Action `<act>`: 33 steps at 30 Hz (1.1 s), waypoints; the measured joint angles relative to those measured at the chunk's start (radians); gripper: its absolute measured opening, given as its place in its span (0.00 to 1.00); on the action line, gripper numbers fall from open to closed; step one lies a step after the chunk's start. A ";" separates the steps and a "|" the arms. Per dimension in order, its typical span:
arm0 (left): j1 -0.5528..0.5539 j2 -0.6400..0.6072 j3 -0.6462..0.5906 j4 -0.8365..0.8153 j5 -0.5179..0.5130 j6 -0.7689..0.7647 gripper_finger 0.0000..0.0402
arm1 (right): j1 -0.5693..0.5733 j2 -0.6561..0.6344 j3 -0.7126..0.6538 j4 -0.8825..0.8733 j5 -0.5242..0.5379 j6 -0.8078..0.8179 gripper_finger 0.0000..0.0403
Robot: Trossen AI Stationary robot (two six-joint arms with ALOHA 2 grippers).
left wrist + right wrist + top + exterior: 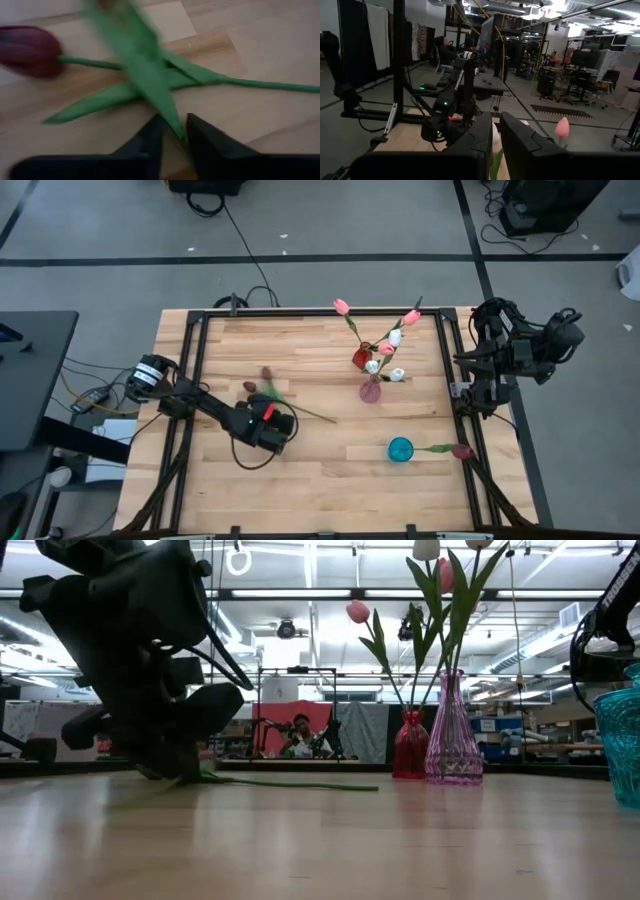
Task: Sort flowers into vase by color
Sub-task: Put the right red tulip into the blue vase
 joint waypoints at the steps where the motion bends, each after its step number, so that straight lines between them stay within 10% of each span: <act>1: 0.000 0.000 0.000 0.001 0.000 0.014 0.17 | 0.000 0.000 0.000 -0.001 0.000 0.000 0.12; 10: -0.010 -0.004 0.098 -0.079 0.012 0.173 0.03 | 0.000 0.000 0.000 -0.001 0.010 0.000 0.12; 18: -0.047 -0.006 0.329 0.016 0.013 0.747 0.02 | 0.000 0.000 0.000 0.003 0.036 0.007 0.12; 33: -0.001 0.083 0.392 0.878 0.192 1.225 0.03 | 0.000 0.000 0.000 0.012 0.034 -0.002 0.12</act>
